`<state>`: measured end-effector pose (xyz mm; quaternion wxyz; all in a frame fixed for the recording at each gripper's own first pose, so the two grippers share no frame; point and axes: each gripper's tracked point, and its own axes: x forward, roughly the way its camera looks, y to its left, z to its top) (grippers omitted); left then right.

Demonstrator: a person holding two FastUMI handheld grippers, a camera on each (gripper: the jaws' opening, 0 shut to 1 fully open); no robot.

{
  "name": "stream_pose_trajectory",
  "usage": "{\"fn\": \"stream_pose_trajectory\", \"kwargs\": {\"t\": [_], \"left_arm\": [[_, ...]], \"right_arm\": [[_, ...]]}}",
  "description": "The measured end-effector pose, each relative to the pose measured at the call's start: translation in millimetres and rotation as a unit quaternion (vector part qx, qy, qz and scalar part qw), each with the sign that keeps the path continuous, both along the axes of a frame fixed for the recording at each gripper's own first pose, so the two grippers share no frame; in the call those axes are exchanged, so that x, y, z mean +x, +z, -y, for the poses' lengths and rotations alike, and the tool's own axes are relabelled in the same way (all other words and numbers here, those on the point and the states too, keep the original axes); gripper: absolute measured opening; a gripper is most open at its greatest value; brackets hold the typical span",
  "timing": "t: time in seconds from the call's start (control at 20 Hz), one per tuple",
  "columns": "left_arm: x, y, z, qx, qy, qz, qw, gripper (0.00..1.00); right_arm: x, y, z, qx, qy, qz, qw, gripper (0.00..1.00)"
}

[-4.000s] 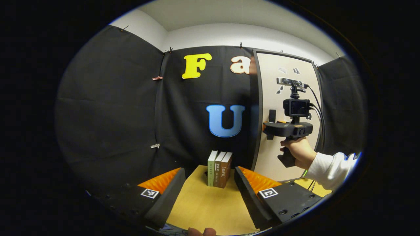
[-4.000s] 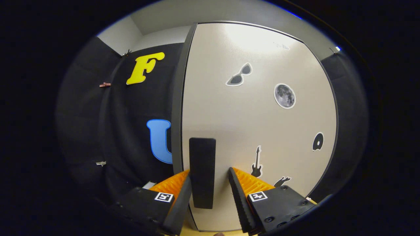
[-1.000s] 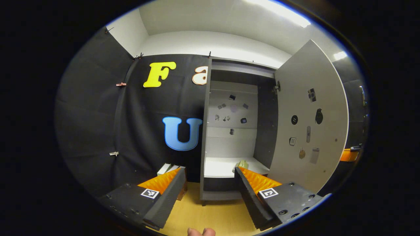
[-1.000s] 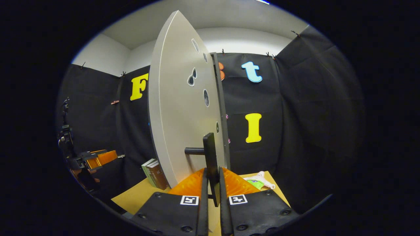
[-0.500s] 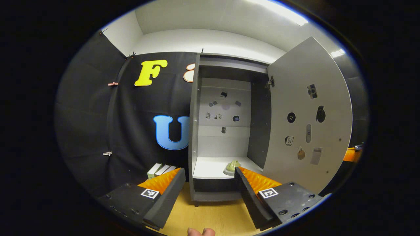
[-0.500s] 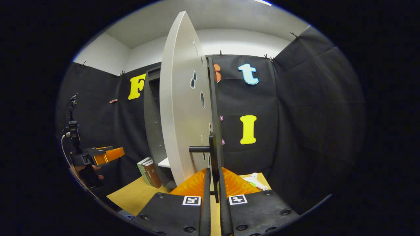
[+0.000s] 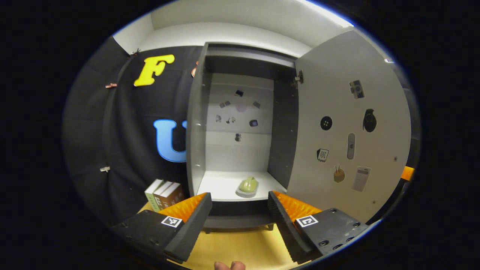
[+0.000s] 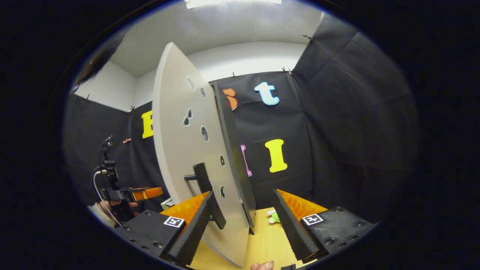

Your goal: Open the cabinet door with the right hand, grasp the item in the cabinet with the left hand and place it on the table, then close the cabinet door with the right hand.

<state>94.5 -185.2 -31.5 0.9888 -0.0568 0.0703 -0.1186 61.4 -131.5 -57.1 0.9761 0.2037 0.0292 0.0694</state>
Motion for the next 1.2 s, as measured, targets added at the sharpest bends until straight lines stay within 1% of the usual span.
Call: {"fn": "stream_pose_trajectory", "kwargs": {"t": [0.1,0.15,0.2,0.25,0.35,0.4,0.45,0.6,0.7,0.8,0.85,1.0,1.1,1.15,1.2], "left_arm": [[24.1,-0.3,13.2,-0.001,-0.015,-0.009,1.0,0.93],[36.2,-1.9,18.0,0.005,-0.02,-0.015,1.0,0.94],[50.4,-1.6,23.1,0.012,-0.026,-0.019,0.999,0.92],[65.6,-4.1,30.4,0.017,-0.036,-0.025,0.999,0.94],[95.4,-7.3,44.4,0.027,-0.058,-0.039,0.997,0.94],[109.4,-10.5,50.3,0.028,-0.069,-0.049,0.996,0.94],[123.5,-15.8,55.5,0.029,-0.077,-0.062,0.995,0.93],[167.3,-29.9,65.6,0.035,-0.089,-0.093,0.991,0.92],[194.8,-46.0,68.8,0.062,-0.089,-0.112,0.988,0.89],[219.9,-69.0,70.5,0.096,-0.089,-0.135,0.982,0.88],[232.7,-79.4,71.4,0.104,-0.086,-0.144,0.98,0.85],[260.2,-105.7,77.7,0.114,-0.085,-0.175,0.974,0.83],[275.8,-116.7,77.9,0.125,-0.081,-0.185,0.971,0.79],[279.7,-123.1,80.8,0.122,-0.082,-0.194,0.97,0.75],[283.1,-125.9,83.2,0.116,-0.082,-0.197,0.97,0.73]], "right_arm": [[7.4,-10.8,28.1,0.011,-0.035,-0.009,0.999,0.98],[9.2,-19.2,35.6,0.001,-0.047,-0.014,0.999,0.97],[10.1,-28.3,45.9,-0.026,-0.06,-0.02,0.998,0.98],[9.7,-35.9,53.2,-0.057,-0.064,-0.022,0.996,0.98],[14.1,-45.3,57.8,-0.121,-0.065,-0.024,0.99,0.98],[15.6,-49.8,59.6,-0.145,-0.064,-0.024,0.987,0.98],[18.6,-53.5,61.4,-0.158,-0.064,-0.026,0.985,0.98],[29.8,-63.1,69.8,-0.153,-0.064,-0.04,0.985,0.98],[36.5,-69.5,78.7,-0.15,-0.07,-0.046,0.985,0.98],[44.9,-74.1,86.1,-0.149,-0.071,-0.05,0.985,0.98],[48.8,-75.4,88.6,-0.15,-0.07,-0.05,0.985,0.98],[60.8,-84.1,90.3,-0.163,-0.058,-0.053,0.983,0.99],[67.7,-89.0,87.8,-0.166,-0.046,-0.056,0.984,0.99],[71.8,-91.8,86.9,-0.168,-0.041,-0.057,0.983,0.99],[76.2,-94.7,85.7,-0.169,-0.035,-0.058,0.983,0.99]]}}
